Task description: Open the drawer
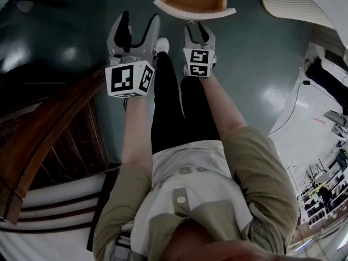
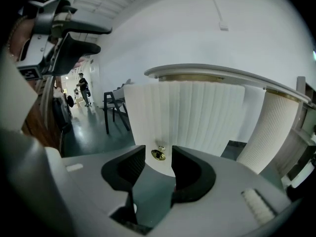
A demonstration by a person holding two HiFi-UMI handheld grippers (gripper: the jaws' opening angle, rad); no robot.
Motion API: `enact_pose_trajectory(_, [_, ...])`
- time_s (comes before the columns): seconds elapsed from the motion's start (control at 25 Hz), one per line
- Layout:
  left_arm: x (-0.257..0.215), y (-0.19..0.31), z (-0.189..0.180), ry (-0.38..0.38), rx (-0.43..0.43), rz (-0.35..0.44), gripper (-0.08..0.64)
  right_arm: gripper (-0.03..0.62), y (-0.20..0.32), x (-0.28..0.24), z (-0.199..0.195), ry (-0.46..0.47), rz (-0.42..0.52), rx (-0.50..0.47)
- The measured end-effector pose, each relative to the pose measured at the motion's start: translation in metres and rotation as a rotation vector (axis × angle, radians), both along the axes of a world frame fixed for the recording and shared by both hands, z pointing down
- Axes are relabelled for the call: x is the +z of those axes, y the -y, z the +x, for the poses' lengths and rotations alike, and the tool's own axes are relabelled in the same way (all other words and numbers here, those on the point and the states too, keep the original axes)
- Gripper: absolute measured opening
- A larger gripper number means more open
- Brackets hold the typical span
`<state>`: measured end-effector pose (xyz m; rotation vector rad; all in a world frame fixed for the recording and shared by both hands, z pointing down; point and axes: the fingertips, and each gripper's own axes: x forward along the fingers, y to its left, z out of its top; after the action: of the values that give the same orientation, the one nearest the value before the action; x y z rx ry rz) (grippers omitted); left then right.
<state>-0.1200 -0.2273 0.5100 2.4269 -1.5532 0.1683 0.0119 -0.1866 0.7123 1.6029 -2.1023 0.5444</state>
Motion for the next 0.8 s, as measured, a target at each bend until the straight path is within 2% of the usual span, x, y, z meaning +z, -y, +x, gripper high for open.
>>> enact_pose_trajectory(0.36, [-0.057, 0.0, 0.007, 0.004, 0.012, 0.001, 0.319, 0.172, -0.014, -0.082, 0.028, 0.001, 0.02, 0.049])
enact_pose_trajectory(0.64, [-0.136, 0.02, 0.008, 0.02, 0.031, 0.057, 0.319, 0.183, -0.006, -0.186, 0.071, -0.055, 0.107, 0.116])
enact_pose_trajectory(0.8, [-0.176, 0.038, 0.008, 0.005, 0.042, 0.074, 0.319, 0.195, 0.013, -0.258, 0.096, -0.079, 0.189, 0.154])
